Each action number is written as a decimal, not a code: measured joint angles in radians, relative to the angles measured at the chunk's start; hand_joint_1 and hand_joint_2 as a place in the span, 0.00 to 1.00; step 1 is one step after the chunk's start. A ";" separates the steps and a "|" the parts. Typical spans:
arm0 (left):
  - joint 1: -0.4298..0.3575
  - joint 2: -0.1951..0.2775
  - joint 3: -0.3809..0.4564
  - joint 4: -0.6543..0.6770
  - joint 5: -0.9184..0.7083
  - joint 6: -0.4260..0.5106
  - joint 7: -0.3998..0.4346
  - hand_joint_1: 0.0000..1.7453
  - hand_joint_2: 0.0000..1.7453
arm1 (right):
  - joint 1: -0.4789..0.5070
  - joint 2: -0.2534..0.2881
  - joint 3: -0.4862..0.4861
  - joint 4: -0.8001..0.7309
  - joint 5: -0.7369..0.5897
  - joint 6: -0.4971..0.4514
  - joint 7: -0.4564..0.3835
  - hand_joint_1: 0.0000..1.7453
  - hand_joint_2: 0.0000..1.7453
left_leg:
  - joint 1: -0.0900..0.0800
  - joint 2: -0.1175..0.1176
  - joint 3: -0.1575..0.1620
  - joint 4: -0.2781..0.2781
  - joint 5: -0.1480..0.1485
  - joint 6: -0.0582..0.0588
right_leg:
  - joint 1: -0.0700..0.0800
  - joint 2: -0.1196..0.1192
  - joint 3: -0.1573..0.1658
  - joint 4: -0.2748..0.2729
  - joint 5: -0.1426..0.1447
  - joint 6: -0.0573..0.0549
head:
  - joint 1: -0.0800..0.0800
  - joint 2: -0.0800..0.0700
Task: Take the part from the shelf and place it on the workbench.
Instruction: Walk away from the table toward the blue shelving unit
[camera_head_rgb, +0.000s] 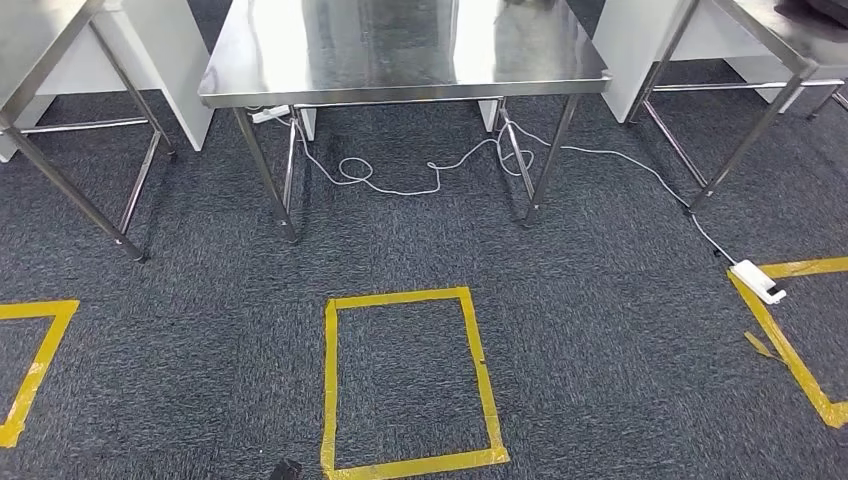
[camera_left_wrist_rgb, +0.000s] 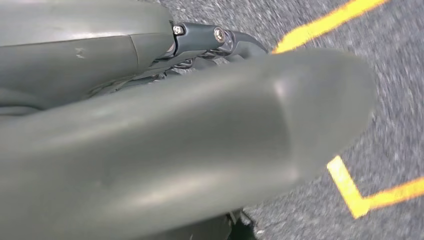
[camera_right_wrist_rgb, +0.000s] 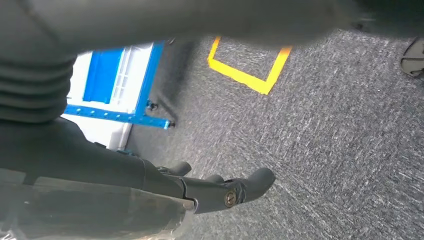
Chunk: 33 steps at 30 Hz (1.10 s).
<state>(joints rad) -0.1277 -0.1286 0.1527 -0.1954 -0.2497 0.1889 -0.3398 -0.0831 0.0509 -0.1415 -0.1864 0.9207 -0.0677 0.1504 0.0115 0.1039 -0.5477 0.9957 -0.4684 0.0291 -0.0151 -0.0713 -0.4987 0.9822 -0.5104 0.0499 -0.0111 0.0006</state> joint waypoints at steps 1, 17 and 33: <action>0.000 0.000 0.000 0.000 0.000 0.000 0.002 0.00 0.00 | 0.001 0.000 0.000 0.000 0.001 0.001 0.003 0.00 0.00 | -0.001 0.009 0.001 0.000 0.001 -0.005 | 0.003 0.008 -0.005 -0.001 0.004 -0.008 | -0.002 0.000; 0.007 0.001 -0.002 0.001 -0.030 0.005 0.042 0.00 0.00 | 0.003 0.009 0.000 0.003 0.000 -0.008 0.001 0.00 0.00 | 0.005 -0.190 0.011 0.005 -0.015 0.019 | 0.004 0.201 -0.042 0.001 0.046 -0.035 | -0.004 0.000; -0.002 -0.007 -0.008 0.001 -0.050 -0.003 0.065 0.00 0.00 | 0.004 0.008 -0.004 0.004 -0.003 -0.014 0.001 0.00 0.00 | -0.002 0.025 0.038 -0.026 -0.012 -0.011 | -0.011 0.008 -0.037 -0.011 0.048 -0.005 | 0.003 0.000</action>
<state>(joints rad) -0.1297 -0.1356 0.1444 -0.1942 -0.2997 0.1856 -0.2748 -0.0792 0.0593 -0.1453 -0.1823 0.9173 -0.0818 0.1518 0.0097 0.1288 -0.5097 0.9694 -0.4806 0.0185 -0.0258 -0.0638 -0.5357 0.9710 -0.4621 0.0449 -0.0084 0.0007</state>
